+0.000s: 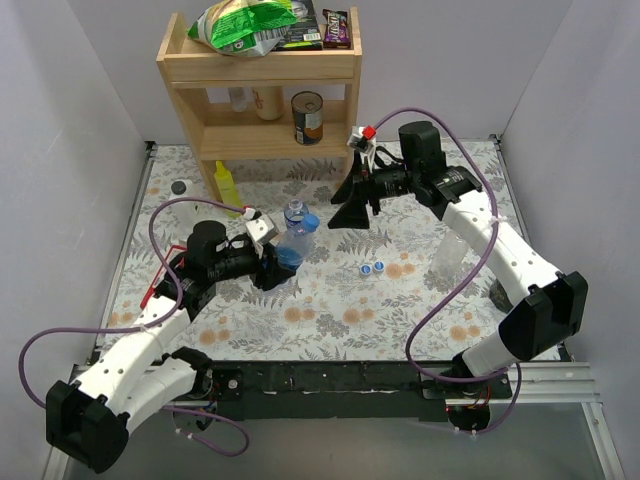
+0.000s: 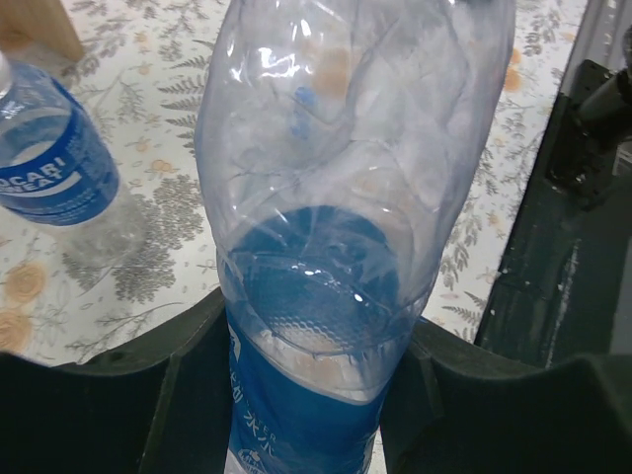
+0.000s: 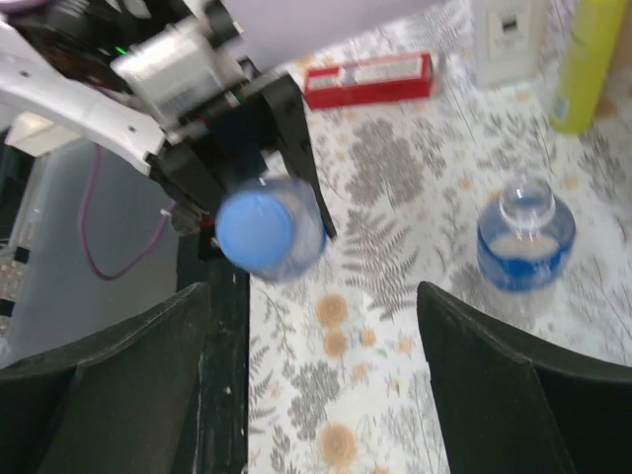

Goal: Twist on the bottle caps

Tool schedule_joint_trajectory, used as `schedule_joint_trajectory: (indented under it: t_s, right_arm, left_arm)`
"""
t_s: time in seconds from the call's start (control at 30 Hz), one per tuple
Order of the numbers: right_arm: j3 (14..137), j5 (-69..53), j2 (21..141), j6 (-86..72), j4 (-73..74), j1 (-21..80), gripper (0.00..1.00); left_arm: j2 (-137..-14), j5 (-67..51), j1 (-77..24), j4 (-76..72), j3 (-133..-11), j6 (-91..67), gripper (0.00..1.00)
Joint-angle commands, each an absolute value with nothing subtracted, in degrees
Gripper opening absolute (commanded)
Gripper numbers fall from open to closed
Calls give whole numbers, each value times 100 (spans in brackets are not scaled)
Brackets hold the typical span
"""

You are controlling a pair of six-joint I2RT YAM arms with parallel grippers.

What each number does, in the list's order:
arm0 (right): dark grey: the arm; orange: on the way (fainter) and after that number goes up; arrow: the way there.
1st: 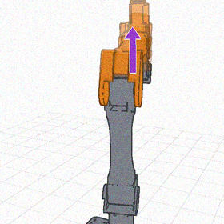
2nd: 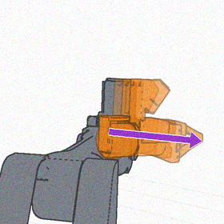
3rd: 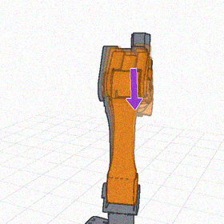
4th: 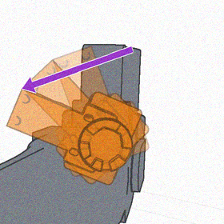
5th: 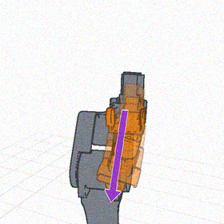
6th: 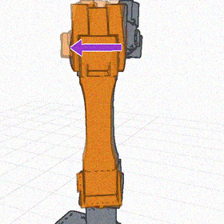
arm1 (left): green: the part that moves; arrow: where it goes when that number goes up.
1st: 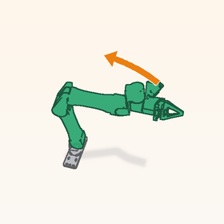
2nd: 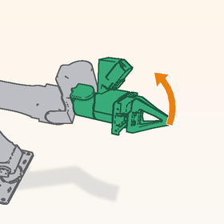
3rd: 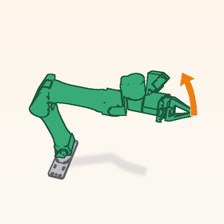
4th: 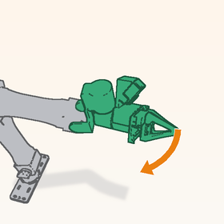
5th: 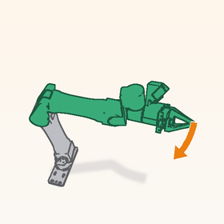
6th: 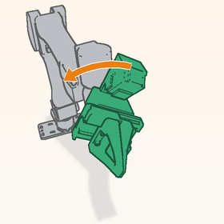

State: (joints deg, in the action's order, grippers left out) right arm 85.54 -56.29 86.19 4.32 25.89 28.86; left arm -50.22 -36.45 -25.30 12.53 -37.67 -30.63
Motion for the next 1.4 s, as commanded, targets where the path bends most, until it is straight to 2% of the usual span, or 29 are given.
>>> schedule_joint_trajectory:
  t_s: [0.0,0.2,0.37,0.57,0.67,0.7,0.77,0.8,0.87,0.93,0.97,1.0,1.07,1.2,1.33,1.37]
  right_arm:
    - [8587,-6591,8797,-659,792,3006,91]
    - [8561,-7013,8965,-835,545,3138,89]
    - [8315,-6891,8912,-984,326,3252,86]
    - [8218,-6820,8965,-1300,-333,3348,74]
    - [8191,-6811,9017,-1415,-571,3392,61]
    - [8209,-6846,9035,-1398,-571,3401,52]
    - [8253,-6864,9088,-1337,-458,3428,44]
    - [8279,-6847,9123,-1249,-335,3428,37]
    - [8358,-6820,9141,-1099,-11,3428,32]
    - [8393,-6715,9097,-827,307,3428,34]
    - [8367,-6671,9071,-791,360,3428,38]
    - [8315,-6506,9018,-782,439,3419,49]
    - [8297,-6381,8991,-765,509,3419,52]
    - [8297,-6276,9017,-791,527,3419,48]
    - [8376,-6346,9026,-791,492,3393,39]
    - [8419,-6354,9026,-782,501,3393,37]
  left_arm:
    - [-5185,-4315,-2514,1292,-4069,-3234,0]
    - [-5378,-4482,-2514,1204,-4280,-3515,0]
    - [-5458,-4649,-2514,1108,-4333,-3524,0]
    - [-5581,-4781,-2514,1037,-4368,-3577,0]
    - [-5642,-4781,-2514,985,-4403,-3604,0]
    - [-5651,-4764,-2514,967,-4421,-3612,0]
    - [-5669,-4711,-2514,879,-4421,-3682,0]
    - [-5678,-4676,-2514,853,-4430,-3683,0]
    - [-5695,-4615,-2514,774,-4421,-3726,0]
    - [-5695,-4579,-2514,712,-4412,-3727,0]
    - [-5704,-4588,-2514,651,-4403,-3718,0]
    - [-5713,-4614,-2514,633,-4412,-3700,0]
    - [-5722,-4641,-2514,563,-4421,-3718,0]
    - [-5739,-4676,-2514,510,-4403,-3727,0]
    - [-5748,-4693,-2514,510,-4368,-3726,0]
    - [-5748,-4667,-2514,510,-4342,-3727,5]
